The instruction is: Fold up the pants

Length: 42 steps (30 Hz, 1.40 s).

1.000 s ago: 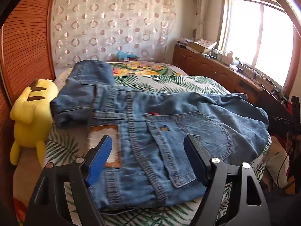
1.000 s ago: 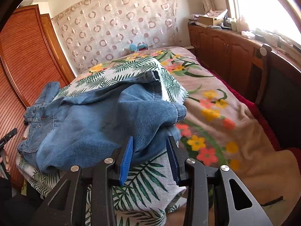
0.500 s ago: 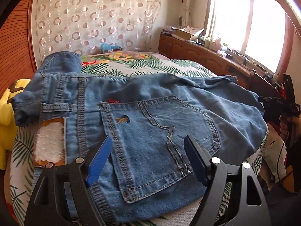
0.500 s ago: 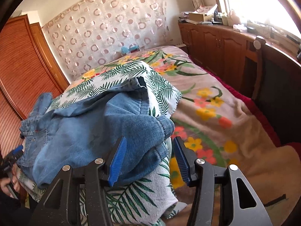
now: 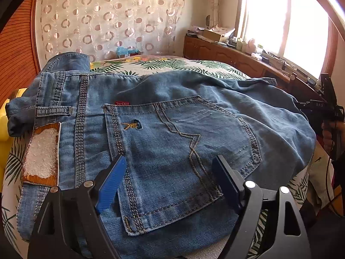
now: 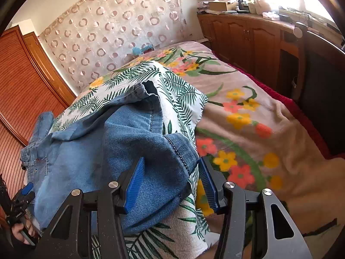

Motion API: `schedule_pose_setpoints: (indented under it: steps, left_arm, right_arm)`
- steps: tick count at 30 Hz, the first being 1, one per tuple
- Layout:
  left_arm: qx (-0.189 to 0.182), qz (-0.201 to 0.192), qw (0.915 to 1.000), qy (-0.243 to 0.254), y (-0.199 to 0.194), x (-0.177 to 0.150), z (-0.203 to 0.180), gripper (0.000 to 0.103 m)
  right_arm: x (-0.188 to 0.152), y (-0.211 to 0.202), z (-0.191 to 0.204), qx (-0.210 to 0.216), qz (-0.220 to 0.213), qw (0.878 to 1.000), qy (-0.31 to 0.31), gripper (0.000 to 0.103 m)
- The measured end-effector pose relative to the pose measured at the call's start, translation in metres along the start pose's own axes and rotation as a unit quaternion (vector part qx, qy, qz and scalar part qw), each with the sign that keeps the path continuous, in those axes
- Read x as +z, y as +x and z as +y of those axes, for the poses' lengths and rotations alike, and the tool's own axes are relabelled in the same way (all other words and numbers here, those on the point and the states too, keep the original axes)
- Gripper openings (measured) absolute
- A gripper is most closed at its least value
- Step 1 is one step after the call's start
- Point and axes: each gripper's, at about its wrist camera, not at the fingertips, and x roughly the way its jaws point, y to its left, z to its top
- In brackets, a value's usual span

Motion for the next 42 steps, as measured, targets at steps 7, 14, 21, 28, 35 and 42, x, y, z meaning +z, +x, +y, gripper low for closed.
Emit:
schedule_pose_setpoints:
  steps: [7, 14, 21, 28, 35, 42]
  left_arm:
    - [0.003, 0.002, 1.0000, 0.005, 0.001, 0.000, -0.002, 0.083]
    - [-0.001, 0.002, 1.0000, 0.004, 0.002, 0.001, -0.002, 0.083]
    - [-0.004, 0.003, 1.0000, 0.000, -0.001, 0.001, -0.001, 0.083]
    - [-0.010, 0.005, 0.9999, -0.009, -0.009, 0.006, 0.001, 0.083]
    - [-0.007, -0.019, 0.9996, -0.017, -0.030, 0.016, 0.002, 0.083]
    - [0.000, -0.042, 0.9988, -0.023, -0.051, 0.022, 0.006, 0.083]
  right_arm:
    - [0.001, -0.007, 0.005, 0.000, -0.017, 1.000, -0.012, 0.020]
    - [-0.002, -0.036, 0.017, -0.006, -0.073, 0.996, -0.049, 0.006]
    - [-0.008, -0.053, 0.018, -0.033, -0.092, 0.993, -0.061, 0.006]
    - [-0.008, -0.045, 0.018, -0.046, -0.072, 0.995, -0.058, 0.005]
    - [0.014, -0.073, 0.046, -0.005, -0.098, 0.992, -0.078, 0.005]
    - [0.032, -0.110, 0.132, 0.064, -0.130, 0.976, -0.162, 0.006]
